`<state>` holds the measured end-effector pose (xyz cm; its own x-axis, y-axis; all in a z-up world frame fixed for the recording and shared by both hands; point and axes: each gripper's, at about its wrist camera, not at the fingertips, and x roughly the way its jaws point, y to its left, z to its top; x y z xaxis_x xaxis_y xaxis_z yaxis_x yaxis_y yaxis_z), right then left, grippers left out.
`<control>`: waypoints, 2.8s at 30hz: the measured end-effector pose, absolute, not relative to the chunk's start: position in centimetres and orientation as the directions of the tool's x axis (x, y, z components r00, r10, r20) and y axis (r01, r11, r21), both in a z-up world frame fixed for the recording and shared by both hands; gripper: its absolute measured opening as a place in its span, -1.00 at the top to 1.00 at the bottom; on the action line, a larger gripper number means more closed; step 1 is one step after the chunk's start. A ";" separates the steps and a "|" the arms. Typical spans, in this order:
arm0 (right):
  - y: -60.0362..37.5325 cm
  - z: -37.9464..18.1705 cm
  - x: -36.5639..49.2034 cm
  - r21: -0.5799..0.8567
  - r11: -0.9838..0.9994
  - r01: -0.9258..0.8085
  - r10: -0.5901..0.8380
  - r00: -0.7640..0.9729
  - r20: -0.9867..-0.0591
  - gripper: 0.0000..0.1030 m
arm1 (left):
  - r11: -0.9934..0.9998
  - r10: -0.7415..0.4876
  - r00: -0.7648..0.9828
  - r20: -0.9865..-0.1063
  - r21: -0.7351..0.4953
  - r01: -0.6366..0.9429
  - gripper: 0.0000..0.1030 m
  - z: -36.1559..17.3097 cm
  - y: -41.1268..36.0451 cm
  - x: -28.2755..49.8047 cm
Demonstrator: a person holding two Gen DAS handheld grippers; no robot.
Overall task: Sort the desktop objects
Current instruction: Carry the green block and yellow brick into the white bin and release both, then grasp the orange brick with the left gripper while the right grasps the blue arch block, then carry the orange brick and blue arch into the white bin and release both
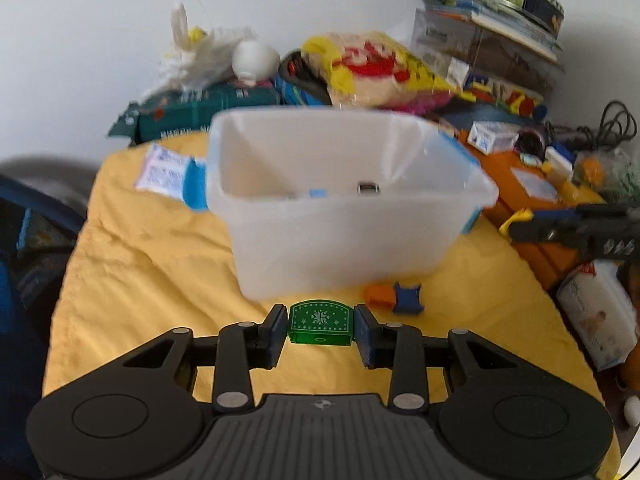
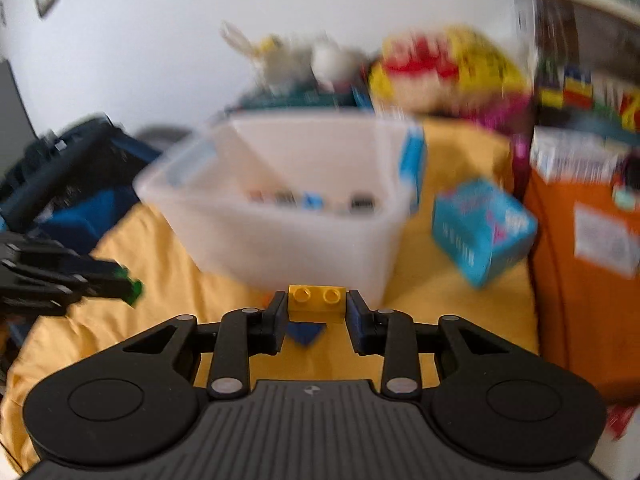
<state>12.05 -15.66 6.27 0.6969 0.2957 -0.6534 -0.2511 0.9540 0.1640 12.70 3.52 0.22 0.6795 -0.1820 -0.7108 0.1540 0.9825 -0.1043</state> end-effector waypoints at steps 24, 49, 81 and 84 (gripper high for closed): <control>-12.4 12.9 26.3 0.069 0.969 -0.238 0.215 0.671 -0.709 -0.39 | 0.996 -0.073 0.719 -0.691 -0.010 0.092 -0.32 6.9 4.4 25.0; -11.1 -4.8 20.6 0.039 0.907 -0.420 0.269 0.505 -0.820 0.09 | 0.986 -0.164 0.581 -0.797 -0.122 0.111 -0.32 -4.3 3.7 12.9; -19.6 6.8 10.1 0.241 0.926 -0.289 0.375 0.667 -0.644 0.08 | 0.958 -0.264 0.645 -0.717 -0.114 0.265 0.34 0.6 -1.8 15.4; -18.1 9.6 12.6 0.235 0.919 -0.318 0.393 0.686 -0.612 0.08 | 0.967 -0.241 0.675 -0.698 -0.109 0.232 0.34 4.2 0.3 16.5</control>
<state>12.60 -18.07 9.56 0.6857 0.3935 -0.6123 -0.3177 0.9187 0.2346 16.49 0.25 4.24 0.6748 -0.2407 -0.6977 0.2319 0.9666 -0.1092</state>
